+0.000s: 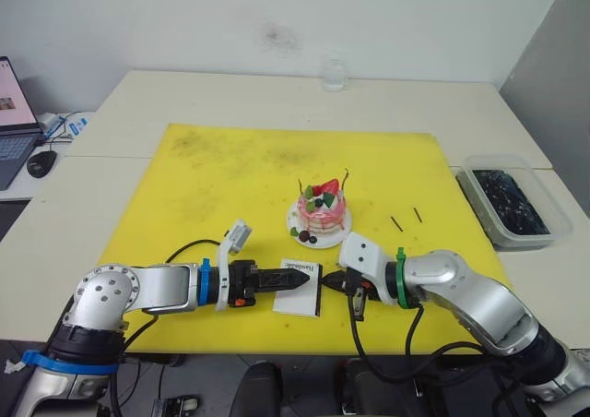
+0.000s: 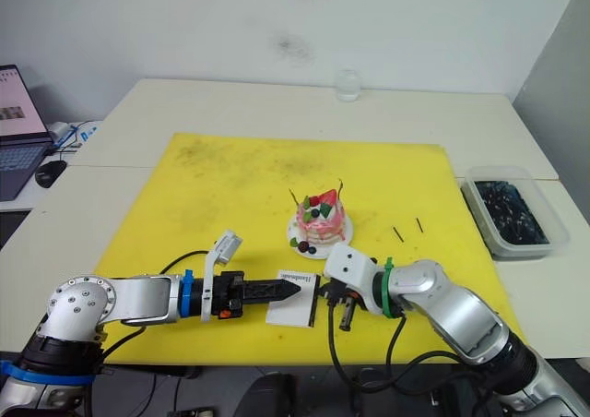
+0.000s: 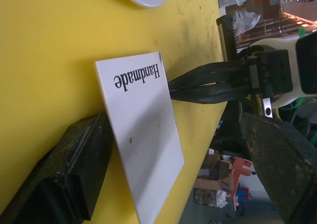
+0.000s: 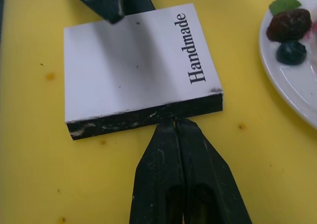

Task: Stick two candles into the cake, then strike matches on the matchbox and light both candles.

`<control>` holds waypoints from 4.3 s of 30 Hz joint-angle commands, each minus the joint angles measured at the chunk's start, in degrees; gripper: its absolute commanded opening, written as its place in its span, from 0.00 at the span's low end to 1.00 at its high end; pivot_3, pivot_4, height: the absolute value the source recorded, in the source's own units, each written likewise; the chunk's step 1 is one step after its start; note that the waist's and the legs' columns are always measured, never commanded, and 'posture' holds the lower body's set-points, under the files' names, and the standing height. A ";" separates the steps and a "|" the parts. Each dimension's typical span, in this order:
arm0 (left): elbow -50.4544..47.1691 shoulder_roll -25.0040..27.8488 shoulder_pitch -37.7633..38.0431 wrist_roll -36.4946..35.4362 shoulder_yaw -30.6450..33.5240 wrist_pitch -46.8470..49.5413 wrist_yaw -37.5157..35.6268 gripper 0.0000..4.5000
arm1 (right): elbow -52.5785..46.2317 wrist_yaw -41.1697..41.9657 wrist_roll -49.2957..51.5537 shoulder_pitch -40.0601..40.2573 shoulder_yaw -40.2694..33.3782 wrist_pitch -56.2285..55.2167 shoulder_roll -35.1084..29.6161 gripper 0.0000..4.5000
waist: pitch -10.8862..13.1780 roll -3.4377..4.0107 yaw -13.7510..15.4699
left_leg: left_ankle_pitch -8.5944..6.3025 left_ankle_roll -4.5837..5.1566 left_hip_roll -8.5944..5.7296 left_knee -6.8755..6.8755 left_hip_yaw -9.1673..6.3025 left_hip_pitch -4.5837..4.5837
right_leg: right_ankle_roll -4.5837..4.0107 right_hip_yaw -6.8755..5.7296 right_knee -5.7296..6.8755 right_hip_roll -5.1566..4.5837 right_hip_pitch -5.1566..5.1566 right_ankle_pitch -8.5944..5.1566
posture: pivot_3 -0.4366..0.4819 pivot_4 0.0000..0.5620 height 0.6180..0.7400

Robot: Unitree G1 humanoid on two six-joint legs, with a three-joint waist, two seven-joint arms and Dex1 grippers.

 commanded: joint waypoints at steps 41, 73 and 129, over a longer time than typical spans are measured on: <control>2.72 -7.44 -1.77 5.63 -6.83 0.00 -0.28 0.01 | -8.62 -0.38 5.19 7.65 -10.55 2.63 -8.98 0.00 | 0.01 0.00 0.07 | 0.00 0.00 -0.01 -0.01 -0.06 -0.02 | 0.01 -0.02 0.00 0.07 -0.01 0.00 | 0.48 0.27 1.00; 4.25 -10.87 -1.96 11.08 -2.29 2.65 -0.88 0.46 | -6.10 0.48 3.82 2.85 -4.02 4.30 -5.57 0.00 | 0.01 -0.01 -0.01 | 0.00 0.00 -0.03 0.01 -0.06 0.00 | 0.07 -0.01 0.00 0.01 0.01 0.04 | 0.48 0.27 1.00; 3.70 -10.51 -2.65 14.45 0.49 5.97 -3.25 0.00 | -11.57 0.50 8.11 5.32 -6.92 7.58 -10.49 0.00 | 0.01 -0.01 -0.04 | -0.01 -0.01 -0.01 -0.05 -0.09 0.01 | -0.08 -0.05 -0.04 -0.03 -0.03 -0.05 | 0.48 0.27 1.00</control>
